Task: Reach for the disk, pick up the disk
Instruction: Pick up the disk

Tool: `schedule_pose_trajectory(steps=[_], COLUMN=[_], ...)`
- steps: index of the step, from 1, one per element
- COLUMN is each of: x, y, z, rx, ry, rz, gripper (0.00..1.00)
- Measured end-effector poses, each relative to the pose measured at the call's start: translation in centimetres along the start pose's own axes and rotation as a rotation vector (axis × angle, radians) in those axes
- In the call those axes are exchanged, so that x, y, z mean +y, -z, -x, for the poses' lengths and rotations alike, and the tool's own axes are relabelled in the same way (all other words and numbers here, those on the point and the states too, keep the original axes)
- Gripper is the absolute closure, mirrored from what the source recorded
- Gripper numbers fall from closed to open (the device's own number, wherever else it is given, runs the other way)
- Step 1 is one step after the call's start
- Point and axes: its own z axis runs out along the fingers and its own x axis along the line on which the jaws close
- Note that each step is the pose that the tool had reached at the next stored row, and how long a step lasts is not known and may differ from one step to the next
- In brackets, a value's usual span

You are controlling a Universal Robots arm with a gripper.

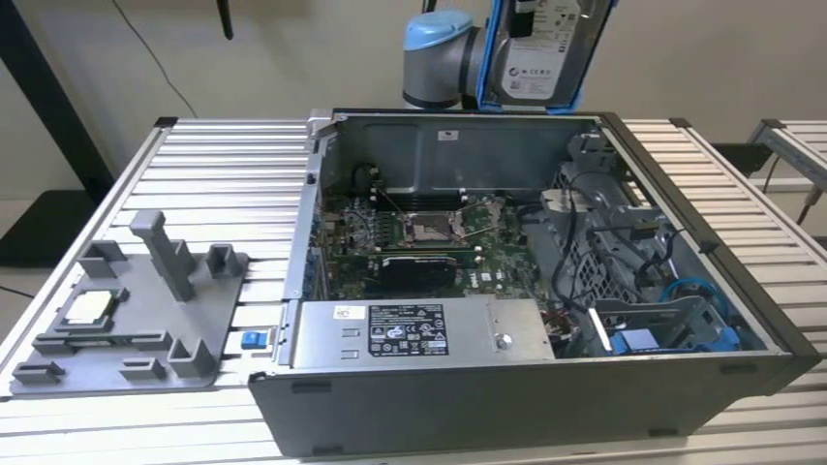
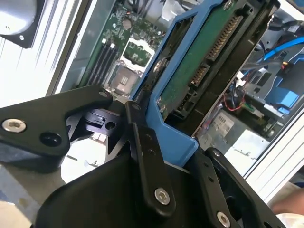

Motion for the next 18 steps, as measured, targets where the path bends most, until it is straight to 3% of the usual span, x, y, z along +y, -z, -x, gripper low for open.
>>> schedule_pose_trajectory(steps=[13, 14, 18], x=[-4.57, -4.86, -5.82], y=[-0.71, -0.77, -0.91], z=[0.23, 0.24, 0.28], rx=[0.0005, 0.0024, 0.0224], ry=[0.000, 0.000, 0.005], rz=[0.0007, 0.0005, -0.0003], gripper=[1.00, 1.00, 1.00])
